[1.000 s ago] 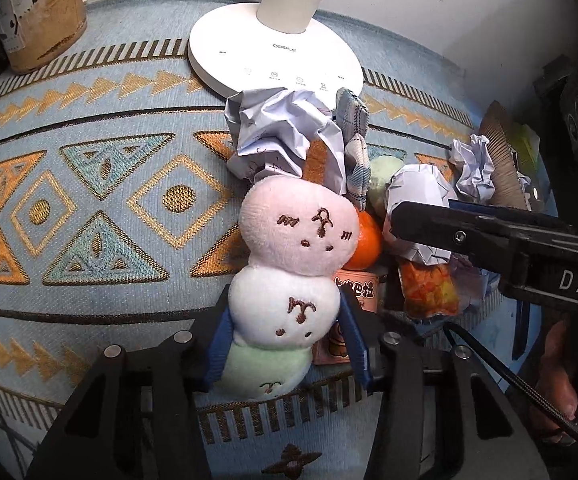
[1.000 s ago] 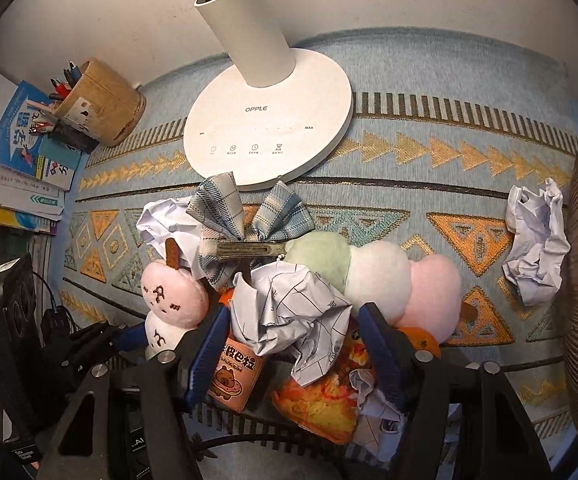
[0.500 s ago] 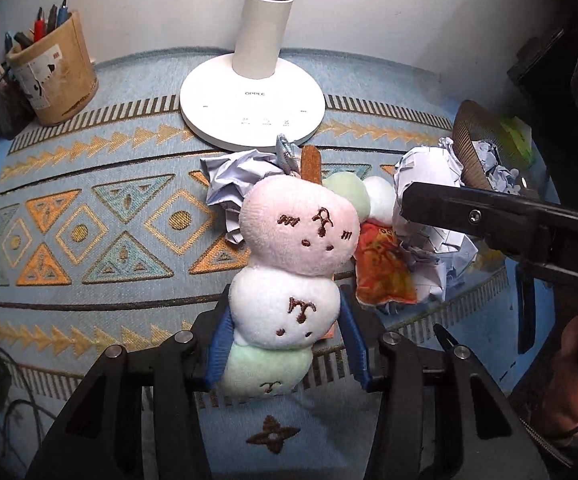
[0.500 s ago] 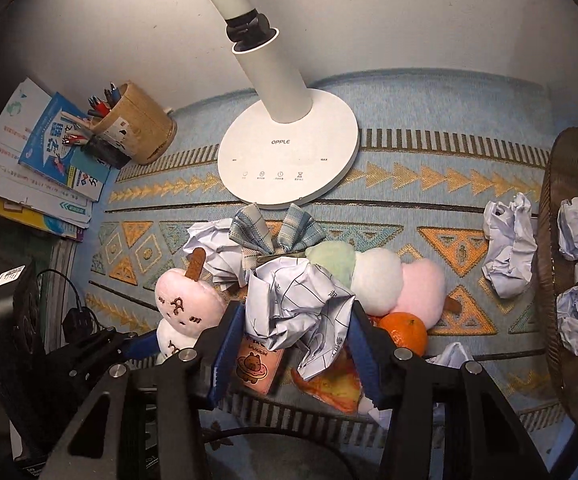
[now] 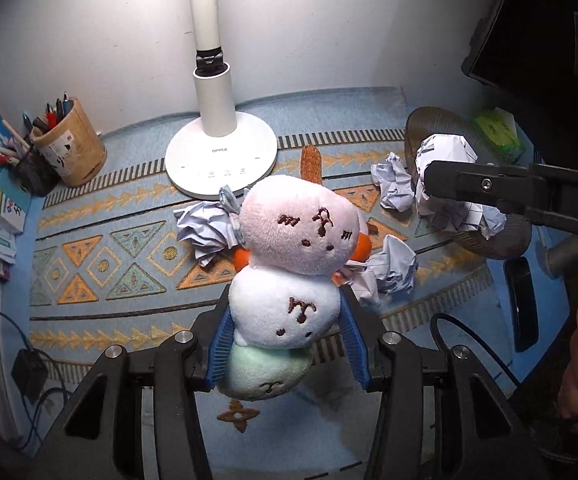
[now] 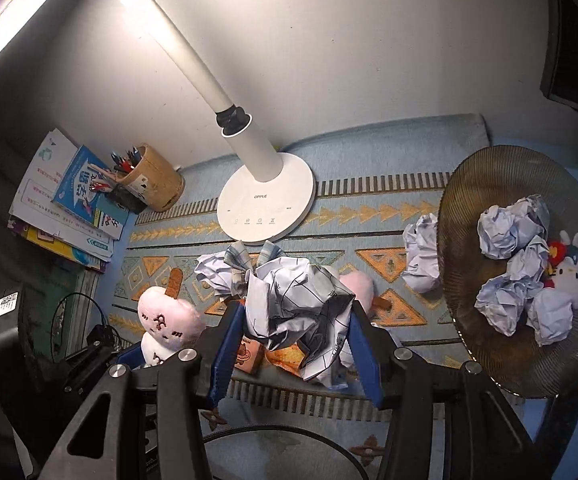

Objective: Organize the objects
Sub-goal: 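Grasp the dango plush with the left gripper while the right grasps checked paper, then carry dango plush and checked paper onto the glass plate and open both grippers, then move both grippers back toward the remaining items on the rug, then grasp a white paper ball with the left gripper while the right grasps the green-white-pink dango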

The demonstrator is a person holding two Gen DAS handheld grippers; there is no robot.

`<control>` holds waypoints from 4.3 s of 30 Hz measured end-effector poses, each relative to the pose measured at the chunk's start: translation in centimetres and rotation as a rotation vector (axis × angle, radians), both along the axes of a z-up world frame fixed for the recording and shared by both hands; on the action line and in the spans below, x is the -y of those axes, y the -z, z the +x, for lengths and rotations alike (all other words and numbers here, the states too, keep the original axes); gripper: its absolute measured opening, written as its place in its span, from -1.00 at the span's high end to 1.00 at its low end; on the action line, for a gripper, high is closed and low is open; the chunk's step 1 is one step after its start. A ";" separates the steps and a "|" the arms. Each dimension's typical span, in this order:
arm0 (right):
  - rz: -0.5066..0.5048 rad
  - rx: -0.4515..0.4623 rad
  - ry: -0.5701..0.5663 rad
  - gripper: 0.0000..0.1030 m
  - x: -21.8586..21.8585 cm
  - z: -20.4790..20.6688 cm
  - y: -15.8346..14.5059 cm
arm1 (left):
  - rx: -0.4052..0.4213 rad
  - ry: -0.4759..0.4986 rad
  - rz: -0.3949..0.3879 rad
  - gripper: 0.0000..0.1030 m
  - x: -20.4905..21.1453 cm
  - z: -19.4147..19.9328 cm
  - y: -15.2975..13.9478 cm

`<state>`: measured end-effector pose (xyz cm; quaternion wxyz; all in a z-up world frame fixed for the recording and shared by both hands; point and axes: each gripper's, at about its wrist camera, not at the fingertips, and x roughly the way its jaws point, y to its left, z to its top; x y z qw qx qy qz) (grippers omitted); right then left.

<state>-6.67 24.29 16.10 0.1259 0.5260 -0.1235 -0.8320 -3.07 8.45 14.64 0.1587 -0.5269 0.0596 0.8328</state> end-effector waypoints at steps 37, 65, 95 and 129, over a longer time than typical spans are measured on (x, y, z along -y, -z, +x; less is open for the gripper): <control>-0.032 -0.031 0.389 0.01 -27.0 1.7 -3.3 | 0.032 0.195 0.141 0.12 -21.0 -6.6 -1.0; -0.040 -0.002 0.329 -0.25 -24.7 0.4 -2.2 | 0.084 -0.022 0.226 -0.56 -11.5 -5.3 1.0; 0.004 0.107 -0.107 -0.25 -0.4 1.5 2.0 | 0.131 -0.236 0.236 -0.56 10.2 -5.2 4.0; 0.344 0.283 -0.497 -0.24 6.2 -10.2 14.5 | 0.252 -0.114 0.462 0.08 10.3 -13.2 12.7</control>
